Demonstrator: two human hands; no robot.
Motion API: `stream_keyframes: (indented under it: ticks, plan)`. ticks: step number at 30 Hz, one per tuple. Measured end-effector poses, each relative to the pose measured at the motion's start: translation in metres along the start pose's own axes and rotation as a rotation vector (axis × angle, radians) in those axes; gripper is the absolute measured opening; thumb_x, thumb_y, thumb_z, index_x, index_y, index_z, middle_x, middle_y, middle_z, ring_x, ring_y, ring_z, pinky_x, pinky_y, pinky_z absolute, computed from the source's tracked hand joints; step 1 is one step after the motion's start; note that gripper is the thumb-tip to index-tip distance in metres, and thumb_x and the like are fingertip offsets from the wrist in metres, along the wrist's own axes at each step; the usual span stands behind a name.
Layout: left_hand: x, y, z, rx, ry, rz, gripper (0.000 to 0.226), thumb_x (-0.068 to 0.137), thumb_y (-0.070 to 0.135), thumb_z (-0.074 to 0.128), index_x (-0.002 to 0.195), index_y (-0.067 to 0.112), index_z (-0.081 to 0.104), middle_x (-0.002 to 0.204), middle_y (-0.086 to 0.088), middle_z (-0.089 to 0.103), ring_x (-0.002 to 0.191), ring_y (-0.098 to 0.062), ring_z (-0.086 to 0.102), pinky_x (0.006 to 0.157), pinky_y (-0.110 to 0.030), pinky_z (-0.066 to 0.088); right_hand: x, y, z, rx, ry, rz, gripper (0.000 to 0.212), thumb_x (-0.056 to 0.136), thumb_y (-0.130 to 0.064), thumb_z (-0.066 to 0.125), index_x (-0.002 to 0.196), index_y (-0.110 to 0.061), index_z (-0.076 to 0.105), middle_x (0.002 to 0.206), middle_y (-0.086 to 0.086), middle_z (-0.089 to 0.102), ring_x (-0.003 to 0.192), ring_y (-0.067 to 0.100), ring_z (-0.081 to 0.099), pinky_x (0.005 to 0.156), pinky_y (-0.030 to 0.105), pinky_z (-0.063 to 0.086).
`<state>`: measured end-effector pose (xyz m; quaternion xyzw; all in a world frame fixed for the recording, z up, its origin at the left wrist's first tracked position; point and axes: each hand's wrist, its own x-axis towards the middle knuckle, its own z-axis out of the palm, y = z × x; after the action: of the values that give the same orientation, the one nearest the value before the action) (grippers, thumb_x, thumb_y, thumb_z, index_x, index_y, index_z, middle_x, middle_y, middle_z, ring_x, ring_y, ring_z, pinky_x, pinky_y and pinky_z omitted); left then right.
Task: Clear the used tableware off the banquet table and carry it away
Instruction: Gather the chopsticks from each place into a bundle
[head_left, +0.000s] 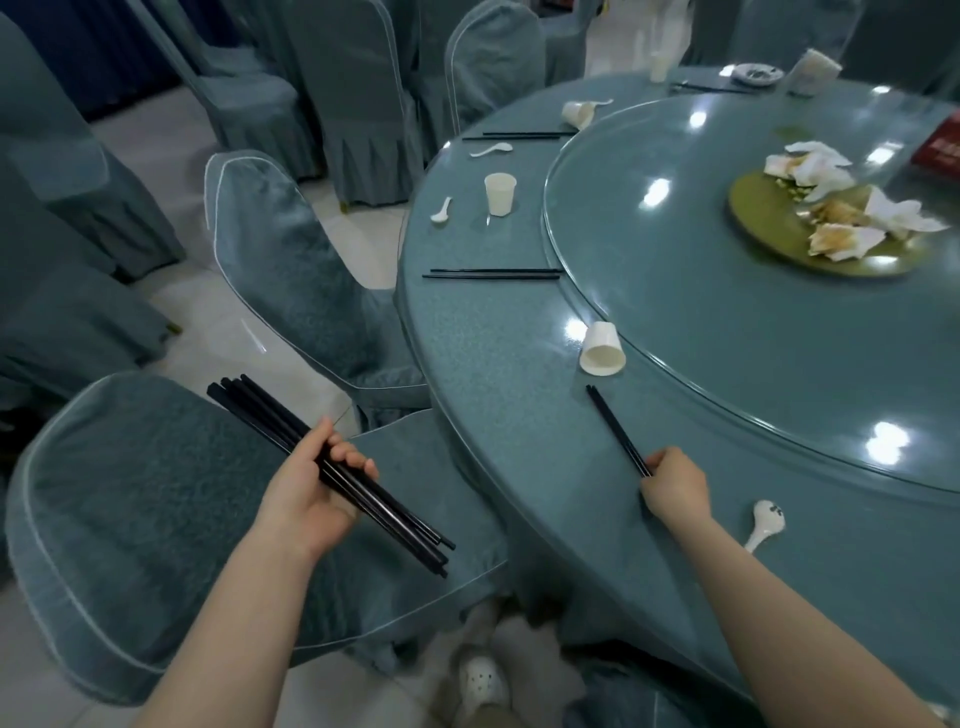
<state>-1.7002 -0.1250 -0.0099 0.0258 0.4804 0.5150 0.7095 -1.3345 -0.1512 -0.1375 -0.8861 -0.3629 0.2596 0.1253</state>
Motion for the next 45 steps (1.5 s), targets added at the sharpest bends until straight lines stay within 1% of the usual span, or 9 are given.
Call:
stream_keyframes:
  ticks: [3, 10, 17, 24, 27, 32, 35, 38, 45]
  plan:
    - [-0.004, 0.009, -0.008, -0.014, -0.028, 0.012, 0.033, 0.094, 0.035, 0.053, 0.066, 0.021, 0.044, 0.049, 0.01, 0.039, 0.041, -0.005, 0.046, 0.05, -0.019, 0.049, -0.005, -0.006, 0.002, -0.066, -0.027, -0.009, 0.016, 0.079, -0.003, 0.052, 0.092, -0.007, 0.061, 0.097, 0.016, 0.065, 0.082, 0.031, 0.055, 0.068, 0.029, 0.042]
    - [-0.034, 0.047, -0.055, -0.032, -0.078, 0.058, 0.033, 0.092, 0.037, 0.054, 0.065, 0.022, 0.045, 0.051, 0.01, 0.038, 0.045, -0.005, 0.045, 0.06, -0.022, 0.047, -0.052, -0.041, 0.023, -0.21, -0.025, -0.05, 0.017, 0.086, -0.003, 0.045, 0.096, 0.006, 0.056, 0.108, 0.026, 0.06, 0.098, 0.04, 0.058, 0.074, 0.036, 0.043]
    - [-0.076, 0.107, -0.131, -0.112, -0.276, 0.189, 0.025, 0.083, 0.042, 0.052, 0.068, 0.023, 0.045, 0.047, 0.011, 0.035, 0.043, -0.001, 0.04, 0.056, -0.017, 0.046, -0.193, -0.163, 0.084, 0.215, -0.11, -0.302, 0.028, 0.093, -0.011, 0.052, 0.118, -0.003, 0.06, 0.12, 0.014, 0.063, 0.111, 0.029, 0.058, 0.089, 0.029, 0.042]
    - [-0.106, 0.16, -0.214, -0.309, -0.221, 0.293, 0.02, 0.082, 0.036, 0.059, 0.068, 0.021, 0.06, 0.041, 0.01, 0.03, 0.035, -0.002, 0.032, 0.046, -0.014, 0.04, -0.356, -0.281, 0.096, 0.548, -0.434, -0.598, 0.013, 0.091, -0.012, 0.059, 0.093, -0.022, 0.067, 0.091, -0.003, 0.069, 0.079, 0.005, 0.061, 0.071, 0.014, 0.048]
    - [-0.111, 0.175, -0.243, -0.3, -0.075, 0.352, 0.022, 0.092, 0.037, 0.053, 0.082, 0.019, 0.061, 0.044, 0.01, 0.034, 0.039, -0.003, 0.038, 0.047, -0.018, 0.043, -0.415, -0.317, 0.112, 0.477, -0.578, -0.726, 0.014, 0.089, -0.009, 0.061, 0.087, -0.022, 0.067, 0.088, 0.006, 0.071, 0.076, 0.008, 0.06, 0.07, 0.017, 0.046]
    - [-0.103, 0.199, -0.281, -0.303, 0.007, 0.367, 0.032, 0.1, 0.037, 0.04, 0.089, 0.013, 0.058, 0.078, -0.006, 0.057, 0.077, -0.019, 0.056, 0.084, -0.035, 0.047, -0.464, -0.364, 0.153, 0.257, -0.689, -0.893, 0.017, 0.088, -0.007, 0.058, 0.091, -0.015, 0.073, 0.072, -0.008, 0.067, 0.067, 0.002, 0.058, 0.064, 0.012, 0.042]
    - [-0.093, 0.215, -0.3, -0.358, 0.012, 0.357, 0.031, 0.101, 0.035, 0.041, 0.099, 0.014, 0.063, 0.091, -0.007, 0.069, 0.088, -0.02, 0.065, 0.077, -0.036, 0.051, -0.468, -0.391, 0.176, 0.133, -0.631, -0.961, 0.018, 0.087, -0.01, 0.058, 0.092, -0.016, 0.074, 0.074, -0.007, 0.067, 0.069, 0.003, 0.058, 0.058, 0.005, 0.038]
    - [-0.08, 0.235, -0.317, -0.342, 0.028, 0.348, 0.035, 0.1, 0.04, 0.039, 0.112, 0.014, 0.061, 0.098, -0.006, 0.074, 0.095, -0.019, 0.069, 0.075, -0.035, 0.052, -0.464, -0.422, 0.199, 0.051, -0.631, -0.984, 0.02, 0.088, -0.013, 0.059, 0.1, -0.018, 0.074, 0.091, -0.002, 0.072, 0.086, 0.01, 0.063, 0.075, 0.016, 0.045]
    - [-0.008, 0.314, -0.329, -0.309, 0.091, 0.355, 0.029, 0.101, 0.034, 0.04, 0.099, 0.011, 0.058, 0.088, -0.005, 0.076, 0.098, -0.019, 0.065, 0.075, -0.033, 0.05, -0.425, -0.516, 0.25, 0.041, -0.703, -1.022, 0.013, 0.081, -0.018, 0.069, 0.092, -0.023, 0.074, 0.073, -0.008, 0.066, 0.068, 0.004, 0.059, 0.056, 0.007, 0.037]
